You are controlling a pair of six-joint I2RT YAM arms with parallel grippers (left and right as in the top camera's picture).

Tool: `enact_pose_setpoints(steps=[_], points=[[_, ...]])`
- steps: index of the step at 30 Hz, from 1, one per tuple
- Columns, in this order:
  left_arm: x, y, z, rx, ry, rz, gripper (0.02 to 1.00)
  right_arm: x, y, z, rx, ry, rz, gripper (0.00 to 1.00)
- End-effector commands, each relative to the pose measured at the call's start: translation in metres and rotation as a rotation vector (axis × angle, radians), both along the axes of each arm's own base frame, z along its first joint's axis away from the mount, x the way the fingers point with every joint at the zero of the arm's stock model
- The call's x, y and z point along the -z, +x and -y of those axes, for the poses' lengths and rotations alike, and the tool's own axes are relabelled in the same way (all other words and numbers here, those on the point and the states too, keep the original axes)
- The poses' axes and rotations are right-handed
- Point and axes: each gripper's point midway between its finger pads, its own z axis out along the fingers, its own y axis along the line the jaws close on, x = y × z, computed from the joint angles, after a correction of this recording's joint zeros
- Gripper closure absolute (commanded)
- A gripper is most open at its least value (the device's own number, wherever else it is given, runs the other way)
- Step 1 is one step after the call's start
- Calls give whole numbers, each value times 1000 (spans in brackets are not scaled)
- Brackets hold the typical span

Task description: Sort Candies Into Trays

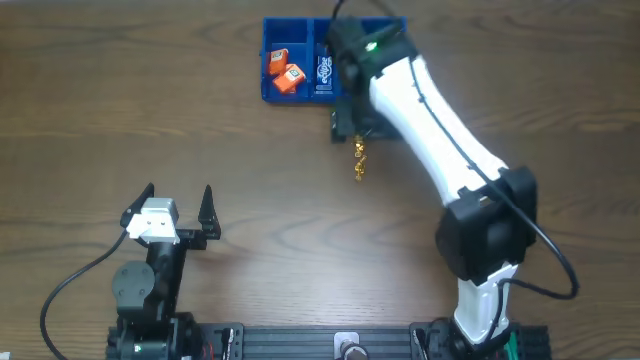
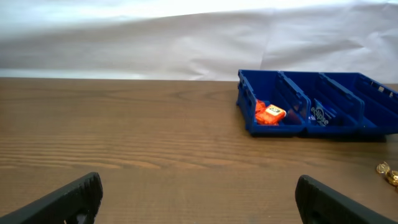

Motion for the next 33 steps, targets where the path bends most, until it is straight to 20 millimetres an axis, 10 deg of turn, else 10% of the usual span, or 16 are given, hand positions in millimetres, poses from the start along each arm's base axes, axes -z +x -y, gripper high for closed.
enact_pose_setpoints(steps=[1, 8, 33], points=[[16, -1, 3, 18, 1, -48, 20, 53, -17, -9, 17, 23, -68, 222], [16, -1, 3, 18, 1, -47, 20, 92, -23, 2, 58, 16, -72, 275], [16, -1, 3, 18, 1, -47, 23, 117, -13, 13, 92, -42, -44, 428]])
